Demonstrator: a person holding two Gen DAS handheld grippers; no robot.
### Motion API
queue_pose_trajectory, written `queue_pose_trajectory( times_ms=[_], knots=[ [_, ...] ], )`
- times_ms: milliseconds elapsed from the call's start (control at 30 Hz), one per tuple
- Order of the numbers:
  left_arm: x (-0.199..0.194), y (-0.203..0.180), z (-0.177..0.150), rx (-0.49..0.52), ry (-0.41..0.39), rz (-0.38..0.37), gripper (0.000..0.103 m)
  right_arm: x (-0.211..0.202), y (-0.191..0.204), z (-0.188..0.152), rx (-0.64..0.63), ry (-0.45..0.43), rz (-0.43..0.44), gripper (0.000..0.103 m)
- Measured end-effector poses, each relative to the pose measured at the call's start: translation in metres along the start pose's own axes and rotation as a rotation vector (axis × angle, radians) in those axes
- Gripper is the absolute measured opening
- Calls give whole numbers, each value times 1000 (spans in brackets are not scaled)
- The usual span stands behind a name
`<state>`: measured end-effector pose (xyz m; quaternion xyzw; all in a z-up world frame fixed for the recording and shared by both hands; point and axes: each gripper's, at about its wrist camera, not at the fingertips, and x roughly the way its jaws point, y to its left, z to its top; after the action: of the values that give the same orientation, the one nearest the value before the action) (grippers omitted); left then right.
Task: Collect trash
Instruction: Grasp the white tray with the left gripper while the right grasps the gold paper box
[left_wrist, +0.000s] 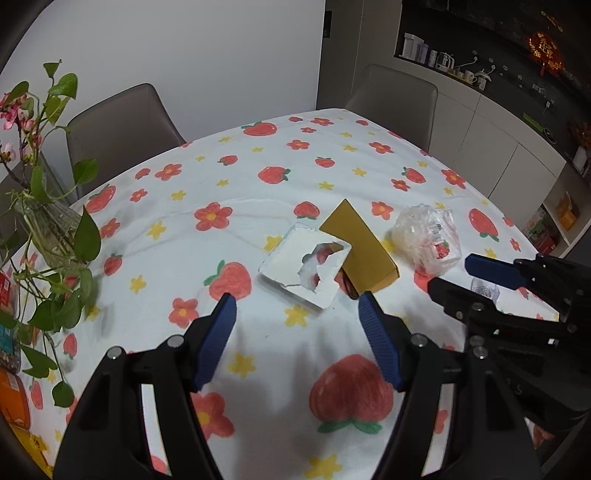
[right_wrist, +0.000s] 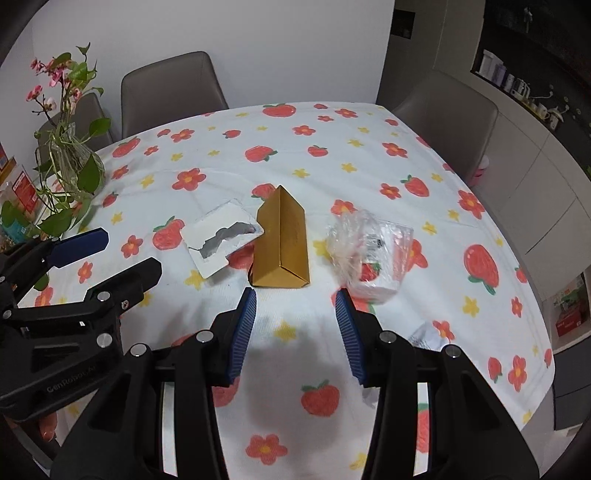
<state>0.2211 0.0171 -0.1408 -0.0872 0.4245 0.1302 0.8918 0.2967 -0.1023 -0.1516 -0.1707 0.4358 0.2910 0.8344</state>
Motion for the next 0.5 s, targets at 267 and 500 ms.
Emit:
queue_pose_trajectory(
  times_ms=[267, 500],
  knots=[
    [38, 0, 12, 39, 33, -28, 67, 36, -12, 11, -31, 44, 41, 43],
    [63, 6, 24, 46, 66, -24, 67, 54, -14, 12, -39, 65, 68, 43]
  ],
)
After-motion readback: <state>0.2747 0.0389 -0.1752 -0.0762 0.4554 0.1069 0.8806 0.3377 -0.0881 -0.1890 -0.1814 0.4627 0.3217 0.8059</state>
